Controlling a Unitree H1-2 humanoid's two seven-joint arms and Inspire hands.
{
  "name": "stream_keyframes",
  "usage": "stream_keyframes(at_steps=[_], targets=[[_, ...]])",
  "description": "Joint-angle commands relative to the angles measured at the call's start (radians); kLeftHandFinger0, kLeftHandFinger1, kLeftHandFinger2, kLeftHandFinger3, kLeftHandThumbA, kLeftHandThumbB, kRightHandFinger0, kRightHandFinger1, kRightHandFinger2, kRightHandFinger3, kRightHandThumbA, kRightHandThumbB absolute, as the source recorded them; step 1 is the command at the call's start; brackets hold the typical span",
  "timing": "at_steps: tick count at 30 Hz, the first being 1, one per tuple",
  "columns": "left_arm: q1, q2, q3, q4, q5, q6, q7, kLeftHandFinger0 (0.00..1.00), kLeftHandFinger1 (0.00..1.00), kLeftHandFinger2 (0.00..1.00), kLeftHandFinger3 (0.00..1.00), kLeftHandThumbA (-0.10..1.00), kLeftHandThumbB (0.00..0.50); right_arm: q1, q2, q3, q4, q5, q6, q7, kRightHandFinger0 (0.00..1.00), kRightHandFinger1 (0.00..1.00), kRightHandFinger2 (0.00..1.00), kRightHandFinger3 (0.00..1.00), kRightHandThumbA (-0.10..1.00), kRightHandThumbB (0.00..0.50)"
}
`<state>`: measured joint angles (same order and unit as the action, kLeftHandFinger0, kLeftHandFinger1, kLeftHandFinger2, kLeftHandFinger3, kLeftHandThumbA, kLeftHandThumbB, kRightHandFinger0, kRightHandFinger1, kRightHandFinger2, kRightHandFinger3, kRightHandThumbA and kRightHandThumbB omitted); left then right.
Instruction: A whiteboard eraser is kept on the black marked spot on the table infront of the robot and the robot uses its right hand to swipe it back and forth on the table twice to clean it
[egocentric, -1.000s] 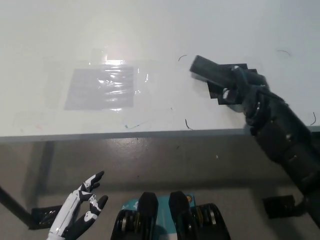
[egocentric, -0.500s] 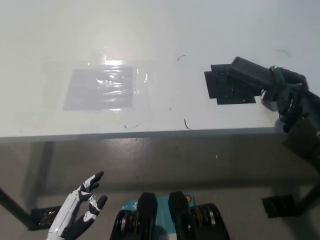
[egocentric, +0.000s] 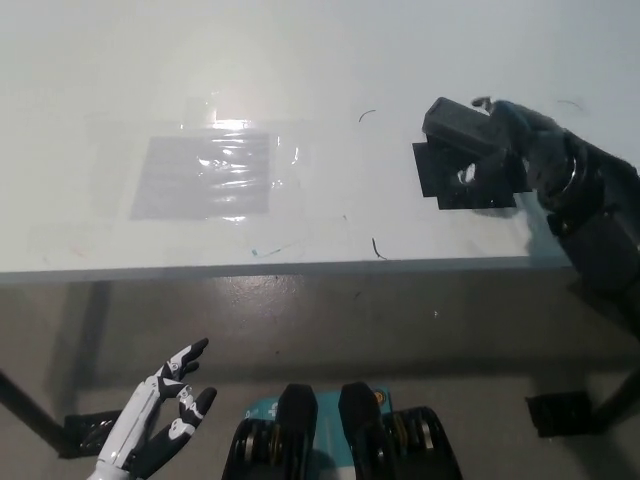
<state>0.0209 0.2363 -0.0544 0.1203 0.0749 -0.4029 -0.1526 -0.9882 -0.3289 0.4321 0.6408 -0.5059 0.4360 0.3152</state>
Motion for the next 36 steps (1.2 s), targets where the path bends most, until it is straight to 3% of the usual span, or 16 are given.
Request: stream_keyframes(at_steps=[1, 8, 12, 14, 17, 18, 19, 20, 23, 25, 26, 27, 29, 30, 31, 36], targets=[[-0.006, 0.025, 0.002, -0.037, 0.007, 0.01, -0.012, 1.0, 1.0, 1.0, 1.0, 0.76, 0.466, -0.002, -0.047, -0.107, -0.153, 0.115, 0.015, 0.084, 1.0, 1.0, 1.0, 1.0, 0.8, 0.5], [-0.011, 0.021, -0.001, -0.035, 0.005, 0.013, -0.012, 1.0, 1.0, 1.0, 1.0, 0.75, 0.464, 0.034, -0.102, -0.239, -0.506, 0.165, 0.034, 0.204, 1.0, 1.0, 1.0, 1.0, 0.82, 0.5], [-0.01, 0.024, 0.0, -0.038, 0.006, 0.015, -0.012, 1.0, 1.0, 1.0, 1.0, 0.74, 0.463, 0.106, -0.14, -0.399, -0.704, 0.272, 0.034, 0.203, 1.0, 1.0, 1.0, 1.0, 0.91, 0.5], [-0.009, 0.024, -0.003, -0.036, 0.007, 0.016, -0.015, 1.0, 1.0, 1.0, 1.0, 0.74, 0.464, 0.176, -0.088, -0.567, -0.92, 0.38, 0.034, 0.104, 1.0, 1.0, 1.0, 1.0, 1.0, 0.492], [-0.015, 0.023, -0.005, -0.036, 0.002, 0.02, -0.02, 1.0, 1.0, 1.0, 1.0, 0.74, 0.462, 0.259, 0.027, -0.74, -1.279, 0.579, 0.034, -0.034, 1.0, 1.0, 1.0, 1.0, 1.0, 0.441], [-0.025, 0.022, -0.003, -0.031, -0.001, 0.022, -0.019, 1.0, 1.0, 1.0, 1.0, 0.75, 0.463, 0.327, 0.056, -0.766, -1.441, 0.667, -0.032, -0.095, 1.0, 1.0, 1.0, 1.0, 1.0, 0.416], [-0.026, 0.023, -0.002, -0.029, -0.002, 0.019, -0.018, 1.0, 1.0, 1.0, 1.0, 0.75, 0.461, 0.376, 0.064, -0.765, -1.514, 0.721, -0.076, -0.125, 1.0, 1.0, 1.0, 1.0, 0.94, 0.453], [-0.027, 0.022, -0.002, -0.023, -0.006, 0.013, -0.019, 1.0, 1.0, 1.0, 1.0, 0.75, 0.458, 0.503, 0.066, -0.711, -1.583, 0.698, -0.283, -0.172, 1.0, 1.0, 1.0, 1.0, 0.94, 0.424], [-0.03, 0.017, -0.006, -0.012, -0.019, 0.004, -0.025, 1.0, 1.0, 1.0, 1.0, 0.74, 0.437, 0.732, 0.131, -0.599, -1.591, 0.444, -0.644, -0.202, 1.0, 1.0, 1.0, 1.0, 1.0, 0.476], [-0.025, 0.012, -0.01, -0.007, -0.027, -0.002, -0.029, 1.0, 1.0, 1.0, 1.0, 0.74, 0.434, 0.974, 0.193, -0.488, -1.591, 0.461, -0.838, -0.201, 1.0, 1.0, 1.0, 1.0, 0.99, 0.454], [-0.024, 0.011, -0.011, -0.006, -0.025, -0.006, -0.028, 1.0, 1.0, 1.0, 1.0, 0.75, 0.428, 1.049, 0.271, -0.431, -1.591, 0.427, -0.876, -0.225, 1.0, 1.0, 1.0, 1.0, 0.69, 0.247], [-0.025, 0.009, -0.011, 0.0, -0.024, -0.014, -0.026, 1.0, 1.0, 1.0, 1.0, 0.77, 0.426, 1.097, 0.3, -0.401, -1.591, 0.417, -0.889, -0.232, 1.0, 1.0, 1.0, 1.0, 1.0, 0.27], [-0.015, 0.005, -0.012, -0.001, -0.024, -0.024, -0.023, 1.0, 1.0, 1.0, 1.0, 0.79, 0.432, 1.188, 0.285, -0.367, -1.591, 0.473, -0.879, -0.209, 1.0, 1.0, 1.0, 1.0, 1.0, 0.297], [-0.012, 0.005, -0.012, -0.003, -0.027, -0.028, -0.023, 1.0, 1.0, 1.0, 1.0, 0.79, 0.43, 1.208, 0.289, -0.35, -1.547, 0.512, -0.898, -0.182, 1.0, 1.0, 1.0, 1.0, 0.92, 0.251], [-0.009, 0.003, -0.013, -0.004, -0.028, -0.033, -0.024, 1.0, 1.0, 1.0, 1.0, 0.8, 0.429, 1.228, 0.286, -0.35, -1.492, 0.534, -0.906, -0.149, 1.0, 1.0, 1.0, 1.0, 0.96, 0.337], [0.002, -0.007, -0.009, -0.019, -0.06, -0.057, -0.026, 1.0, 1.0, 1.0, 1.0, 0.81, 0.444, 1.295, 0.293, -0.38, -1.302, 0.475, -0.906, -0.132, 1.0, 1.0, 1.0, 1.0, 1.0, 0.41]])
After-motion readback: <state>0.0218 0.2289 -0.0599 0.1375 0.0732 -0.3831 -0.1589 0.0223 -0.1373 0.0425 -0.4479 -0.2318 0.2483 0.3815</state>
